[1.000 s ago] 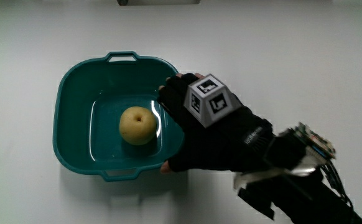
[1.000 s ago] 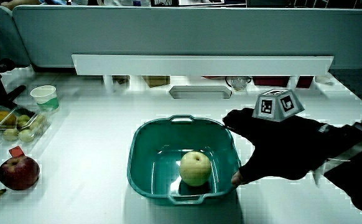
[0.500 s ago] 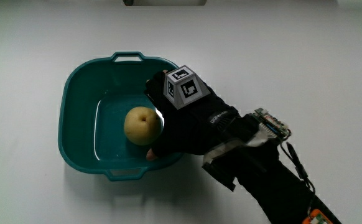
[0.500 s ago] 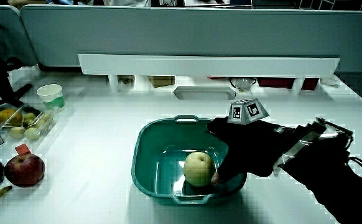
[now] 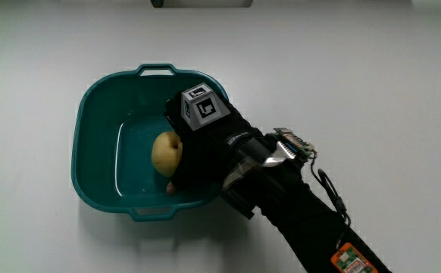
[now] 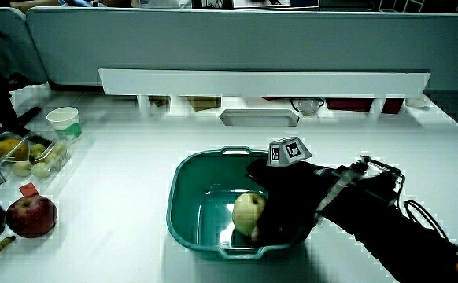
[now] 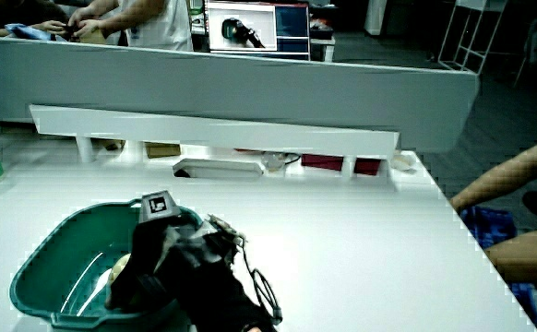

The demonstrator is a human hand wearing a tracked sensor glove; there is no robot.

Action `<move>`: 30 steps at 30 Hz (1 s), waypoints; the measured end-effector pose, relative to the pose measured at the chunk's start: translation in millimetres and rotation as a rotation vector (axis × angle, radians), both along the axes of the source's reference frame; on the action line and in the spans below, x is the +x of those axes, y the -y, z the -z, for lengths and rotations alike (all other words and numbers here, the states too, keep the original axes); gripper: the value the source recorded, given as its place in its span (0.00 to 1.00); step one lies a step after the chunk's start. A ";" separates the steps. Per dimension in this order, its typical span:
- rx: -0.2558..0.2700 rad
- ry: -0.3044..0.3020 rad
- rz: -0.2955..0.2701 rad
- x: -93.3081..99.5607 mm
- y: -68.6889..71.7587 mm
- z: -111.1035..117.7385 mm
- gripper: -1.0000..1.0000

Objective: Pick pear from plate

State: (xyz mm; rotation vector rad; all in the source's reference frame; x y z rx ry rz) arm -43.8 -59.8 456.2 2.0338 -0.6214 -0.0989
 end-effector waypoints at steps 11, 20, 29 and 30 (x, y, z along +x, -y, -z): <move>-0.006 0.004 -0.001 -1.4 -1.9 -7.6 0.50; 0.025 0.066 -0.023 0.5 0.3 -7.0 0.67; 0.069 0.089 -0.023 -1.0 -2.4 -5.7 0.87; 0.050 0.084 -0.025 -1.4 -2.6 -8.1 0.89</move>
